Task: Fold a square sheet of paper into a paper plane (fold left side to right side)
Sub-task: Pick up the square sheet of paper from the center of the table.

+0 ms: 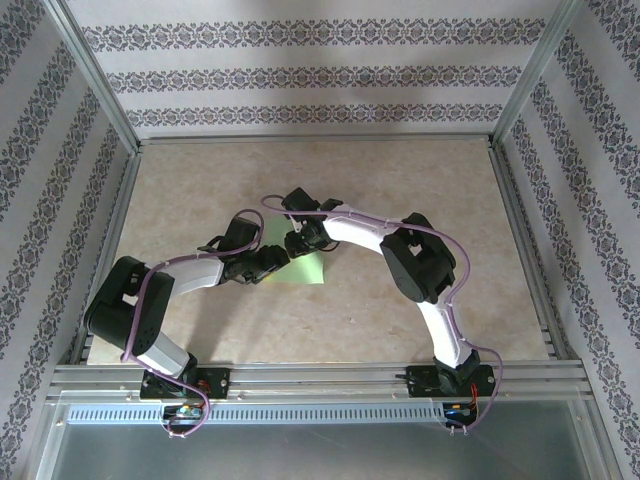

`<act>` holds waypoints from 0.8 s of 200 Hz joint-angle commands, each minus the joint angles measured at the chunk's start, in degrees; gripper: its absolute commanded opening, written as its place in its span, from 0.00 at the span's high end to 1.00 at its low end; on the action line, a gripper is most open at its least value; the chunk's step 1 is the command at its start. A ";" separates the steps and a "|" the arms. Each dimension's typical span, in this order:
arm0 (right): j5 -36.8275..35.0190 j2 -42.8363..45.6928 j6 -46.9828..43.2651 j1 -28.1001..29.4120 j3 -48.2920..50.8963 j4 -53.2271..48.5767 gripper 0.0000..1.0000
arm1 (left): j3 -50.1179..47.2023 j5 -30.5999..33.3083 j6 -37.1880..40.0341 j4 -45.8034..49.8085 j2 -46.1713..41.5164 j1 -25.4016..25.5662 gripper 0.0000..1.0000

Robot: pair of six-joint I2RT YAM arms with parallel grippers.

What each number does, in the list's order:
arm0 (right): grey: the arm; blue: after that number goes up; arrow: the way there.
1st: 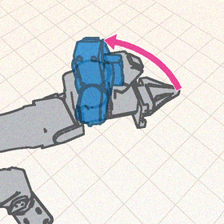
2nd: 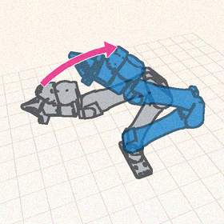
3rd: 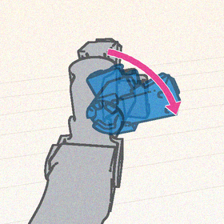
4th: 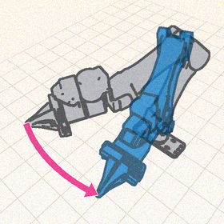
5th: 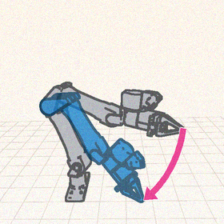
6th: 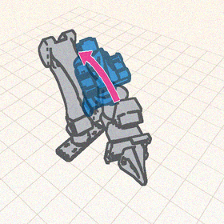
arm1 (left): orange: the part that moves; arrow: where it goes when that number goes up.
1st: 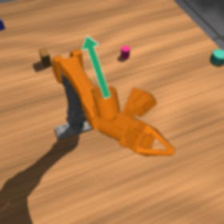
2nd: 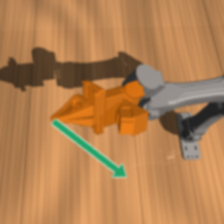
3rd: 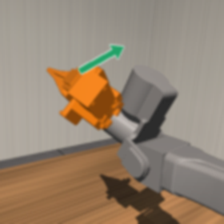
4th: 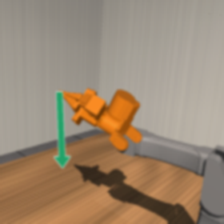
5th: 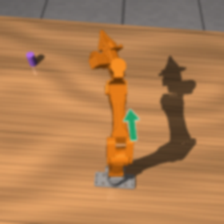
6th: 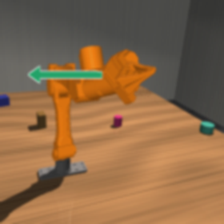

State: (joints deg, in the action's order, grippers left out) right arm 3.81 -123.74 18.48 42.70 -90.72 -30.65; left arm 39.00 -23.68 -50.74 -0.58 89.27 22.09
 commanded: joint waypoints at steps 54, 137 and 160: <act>14.77 11.86 0.29 -3.76 8.28 3.75 0.72 | -1.29 -1.73 5.85 2.59 -12.76 -7.07 0.34; 37.46 38.65 2.35 -13.66 25.25 13.90 0.74 | -8.10 -24.58 3.06 -29.99 -24.53 -12.42 0.09; 43.65 47.39 2.57 -16.19 28.30 14.83 0.74 | -6.87 -29.96 1.14 -37.17 -24.21 -12.44 0.04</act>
State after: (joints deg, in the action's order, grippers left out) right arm 36.99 -83.81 20.40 28.34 -65.08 -19.27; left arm 31.11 -44.60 -46.94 -22.44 65.58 10.04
